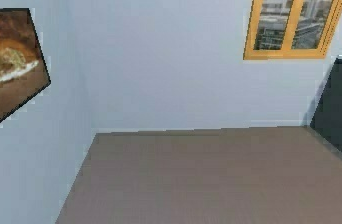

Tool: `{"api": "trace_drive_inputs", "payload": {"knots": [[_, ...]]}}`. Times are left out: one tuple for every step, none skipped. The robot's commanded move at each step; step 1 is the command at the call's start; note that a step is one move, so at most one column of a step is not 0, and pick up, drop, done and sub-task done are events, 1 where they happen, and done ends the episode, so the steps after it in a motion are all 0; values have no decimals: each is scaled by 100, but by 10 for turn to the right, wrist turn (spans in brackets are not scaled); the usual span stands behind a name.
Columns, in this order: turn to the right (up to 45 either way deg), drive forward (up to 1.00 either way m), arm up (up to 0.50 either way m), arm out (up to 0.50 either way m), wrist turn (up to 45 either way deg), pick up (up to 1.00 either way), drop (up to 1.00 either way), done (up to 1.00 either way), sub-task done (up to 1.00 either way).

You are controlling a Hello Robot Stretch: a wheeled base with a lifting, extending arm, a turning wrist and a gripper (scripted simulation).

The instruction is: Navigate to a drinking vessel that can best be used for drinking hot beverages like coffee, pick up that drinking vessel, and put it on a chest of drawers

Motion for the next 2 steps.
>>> {"api": "trace_drive_inputs", "payload": {"knots": [[-90,0,0,0,0,0,0,0,0],[0,0,50,0,0,0,0,0,0]]}}
